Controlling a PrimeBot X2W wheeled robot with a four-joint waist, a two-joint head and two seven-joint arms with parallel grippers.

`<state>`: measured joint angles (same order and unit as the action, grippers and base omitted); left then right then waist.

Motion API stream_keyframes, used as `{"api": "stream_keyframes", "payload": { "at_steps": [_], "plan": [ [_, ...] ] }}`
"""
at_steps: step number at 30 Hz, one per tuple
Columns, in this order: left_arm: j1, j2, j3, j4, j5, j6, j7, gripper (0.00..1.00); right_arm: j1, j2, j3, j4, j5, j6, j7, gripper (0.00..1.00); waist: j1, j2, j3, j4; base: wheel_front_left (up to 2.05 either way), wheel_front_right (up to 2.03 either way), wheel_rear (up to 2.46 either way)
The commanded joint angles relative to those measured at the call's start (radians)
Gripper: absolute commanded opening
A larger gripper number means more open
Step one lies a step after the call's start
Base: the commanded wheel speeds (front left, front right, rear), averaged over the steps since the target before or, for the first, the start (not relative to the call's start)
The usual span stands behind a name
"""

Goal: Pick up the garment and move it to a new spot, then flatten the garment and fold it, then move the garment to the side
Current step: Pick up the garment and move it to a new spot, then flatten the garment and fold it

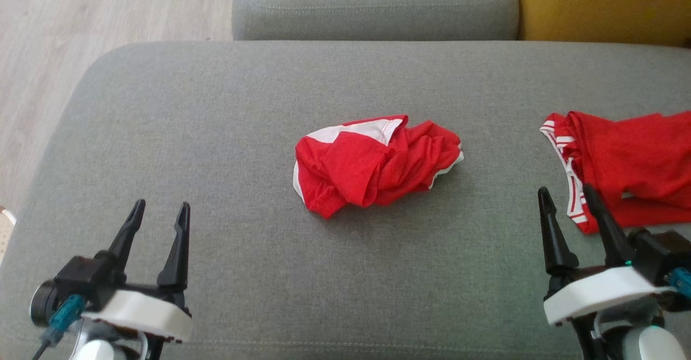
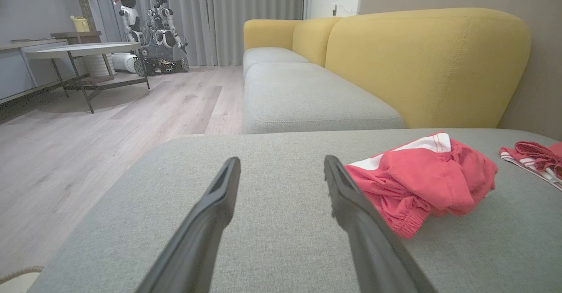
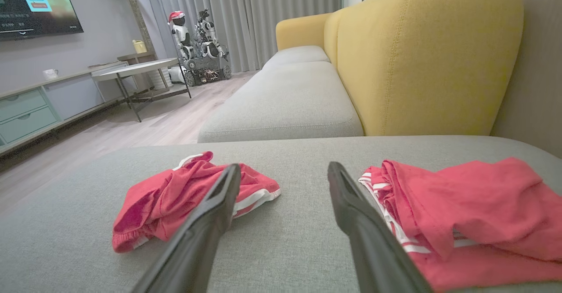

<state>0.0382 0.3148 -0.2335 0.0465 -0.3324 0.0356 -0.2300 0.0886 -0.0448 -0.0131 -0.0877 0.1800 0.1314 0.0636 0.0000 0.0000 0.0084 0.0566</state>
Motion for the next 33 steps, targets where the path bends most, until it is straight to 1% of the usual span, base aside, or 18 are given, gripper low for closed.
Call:
{"api": "stream_keyframes", "payload": {
  "at_steps": [1, 10, 27, 33],
  "plan": [
    [-0.035, 0.028, 0.05, -0.036, -0.006, 0.006, -0.001, 1.0, -0.024, -0.005, 0.021, -0.033, 0.008, -0.001, 0.007, 1.0, 0.0, 0.0, -0.003, -0.002, 0.0, 0.0, 0.0],
    [-0.009, 0.034, 0.055, -0.06, -0.031, 0.01, 0.015, 1.0, -0.01, -0.005, 0.014, -0.041, 0.007, -0.001, 0.017, 1.0, 0.0, 0.0, -0.017, -0.005, 0.0, 0.0, 0.0],
    [-0.025, 0.039, 0.045, -0.048, -0.035, 0.017, 0.011, 1.0, -0.028, -0.005, 0.03, -0.039, 0.007, -0.001, 0.018, 1.0, 0.0, 0.0, -0.007, -0.007, 0.0, 0.0, 0.0],
    [-0.039, 0.04, 0.042, -0.05, -0.034, 0.021, 0.009, 1.0, -0.035, -0.005, 0.027, -0.042, -0.007, -0.001, 0.02, 1.0, 0.0, 0.0, 0.009, 0.004, 0.0, 0.0, 0.0]
  ]
}}
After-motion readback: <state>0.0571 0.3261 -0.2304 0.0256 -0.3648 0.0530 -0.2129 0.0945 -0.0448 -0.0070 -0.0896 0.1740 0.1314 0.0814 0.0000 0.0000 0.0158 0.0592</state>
